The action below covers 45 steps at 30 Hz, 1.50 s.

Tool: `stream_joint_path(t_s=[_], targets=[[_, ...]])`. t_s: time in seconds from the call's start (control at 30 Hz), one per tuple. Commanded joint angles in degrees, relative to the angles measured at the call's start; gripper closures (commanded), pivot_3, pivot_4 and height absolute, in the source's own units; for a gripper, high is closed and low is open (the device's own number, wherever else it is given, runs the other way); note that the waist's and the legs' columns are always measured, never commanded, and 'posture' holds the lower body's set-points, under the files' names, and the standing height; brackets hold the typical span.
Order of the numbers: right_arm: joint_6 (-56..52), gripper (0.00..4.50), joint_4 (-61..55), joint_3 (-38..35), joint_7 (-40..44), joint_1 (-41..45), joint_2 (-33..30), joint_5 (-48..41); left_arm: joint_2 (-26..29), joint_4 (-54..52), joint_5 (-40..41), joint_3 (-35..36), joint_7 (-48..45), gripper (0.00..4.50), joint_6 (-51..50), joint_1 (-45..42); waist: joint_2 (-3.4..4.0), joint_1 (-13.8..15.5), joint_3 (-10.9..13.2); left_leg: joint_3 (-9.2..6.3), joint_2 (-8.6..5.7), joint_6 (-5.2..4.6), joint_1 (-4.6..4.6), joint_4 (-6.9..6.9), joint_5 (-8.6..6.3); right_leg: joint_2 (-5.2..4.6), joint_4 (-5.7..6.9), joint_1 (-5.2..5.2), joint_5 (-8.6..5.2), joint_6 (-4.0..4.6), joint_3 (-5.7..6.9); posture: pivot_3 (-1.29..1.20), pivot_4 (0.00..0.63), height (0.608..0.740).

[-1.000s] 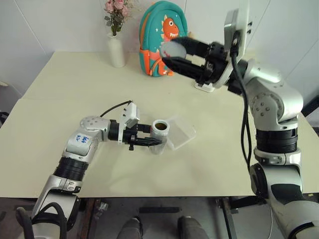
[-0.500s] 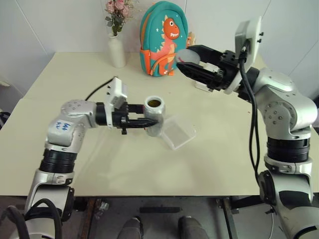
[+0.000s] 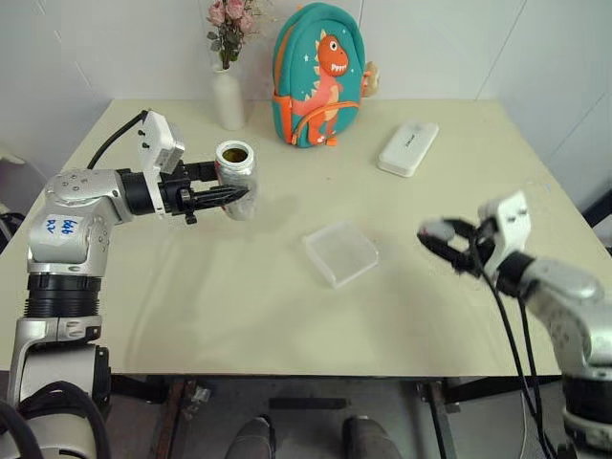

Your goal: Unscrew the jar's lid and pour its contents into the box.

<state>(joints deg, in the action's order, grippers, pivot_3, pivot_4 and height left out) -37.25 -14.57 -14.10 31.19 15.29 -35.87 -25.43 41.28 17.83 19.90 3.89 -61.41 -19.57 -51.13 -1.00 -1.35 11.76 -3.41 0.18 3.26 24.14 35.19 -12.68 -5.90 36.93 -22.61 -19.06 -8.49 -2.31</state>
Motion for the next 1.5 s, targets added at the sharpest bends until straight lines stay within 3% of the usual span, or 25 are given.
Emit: stream_joint_path(t_s=[0.03,0.4,0.43,0.57,0.73,0.87,1.17,1.33,1.5], targets=[[3.0,1.95,-3.7,-0.8,-3.1,-3.0,2.0,1.8,-1.8,4.8,-3.6,-0.8,1.8,2.62,8.2,-4.3,0.0,-0.1,0.0,0.0,0.0,-0.01,-0.01,0.0,0.02,0.0,0.01,0.0,0.03,0.01,0.0,0.0,0.15,0.74],[6.2,1.95,-1.8,0.5,-6.4,-6.6,6.5,5.1,-6.3,20.1,-12.5,-4.8,3.6,2.62,26.0,-12.1,-0.02,-0.1,0.0,-0.01,0.02,0.0,-0.04,-0.02,0.07,0.04,0.03,0.0,0.07,0.02,0.0,0.0,0.15,0.74],[6.0,1.24,-1.9,0.6,-6.4,-6.5,6.7,5.0,-6.6,21.3,-13.4,-5.1,4.1,2.62,27.8,-12.8,-0.02,-0.1,0.0,-0.01,0.02,0.0,-0.04,-0.02,0.07,0.04,0.02,0.0,0.07,0.02,0.0,0.0,0.15,0.74],[6.6,0.06,-2.5,1.0,-5.9,-6.7,6.5,5.5,-7.3,25.0,-16.3,-5.9,5.4,2.62,34.0,-15.0,-0.02,-0.2,0.0,-0.01,0.02,0.0,-0.04,-0.02,0.07,0.04,0.02,0.0,0.07,0.01,0.0,0.0,0.15,0.74],[8.6,0.02,-6.2,-0.6,0.4,-9.8,3.3,2.9,-7.3,29.4,-22.4,-8.6,9.2,2.62,45.0,-17.8,-0.02,-0.1,0.0,-0.01,0.01,0.0,-0.04,-0.03,0.07,0.04,0.01,0.0,0.07,0.0,0.01,0.0,0.15,0.74],[6.9,0.02,-13.9,-5.6,9.6,-13.9,-0.4,-7.8,-7.8,31.3,-28.7,-12.6,12.7,2.62,56.9,-18.3,-0.05,0.0,0.0,-0.01,0.01,-0.01,-0.03,-0.03,0.06,0.04,-0.04,0.03,0.06,-0.03,0.02,0.0,0.15,0.74],[3.1,0.02,-17.8,-10.9,10.0,-15.0,-5.8,-14.0,-11.3,32.7,-35.1,-17.6,17.8,2.62,70.6,-18.0,-0.2,-0.1,0.1,-0.01,0.01,-0.02,-0.05,0.05,0.1,0.04,-0.02,0.11,0.16,-0.08,0.01,0.0,0.15,0.74],[-2.4,0.02,-22.8,-18.2,11.7,-17.5,-9.2,-25.7,-7.8,28.6,-63.4,-26.4,43.3,2.62,80.4,-22.2,-0.37,0.2,0.2,-0.01,0.0,-0.02,-0.03,0.04,0.1,0.04,-0.06,0.09,0.17,-0.1,0.01,0.0,0.15,0.74],[-5.9,0.02,-24.5,-22.8,12.3,-19.6,-12.0,-35.4,-4.8,22.4,-95.4,-41.4,84.0,2.62,70.7,-29.1,-0.71,1.0,0.4,0.0,-0.01,-0.03,-0.02,0.05,0.09,0.04,-0.18,0.15,0.22,-0.2,-0.02,0.0,0.15,0.74]])
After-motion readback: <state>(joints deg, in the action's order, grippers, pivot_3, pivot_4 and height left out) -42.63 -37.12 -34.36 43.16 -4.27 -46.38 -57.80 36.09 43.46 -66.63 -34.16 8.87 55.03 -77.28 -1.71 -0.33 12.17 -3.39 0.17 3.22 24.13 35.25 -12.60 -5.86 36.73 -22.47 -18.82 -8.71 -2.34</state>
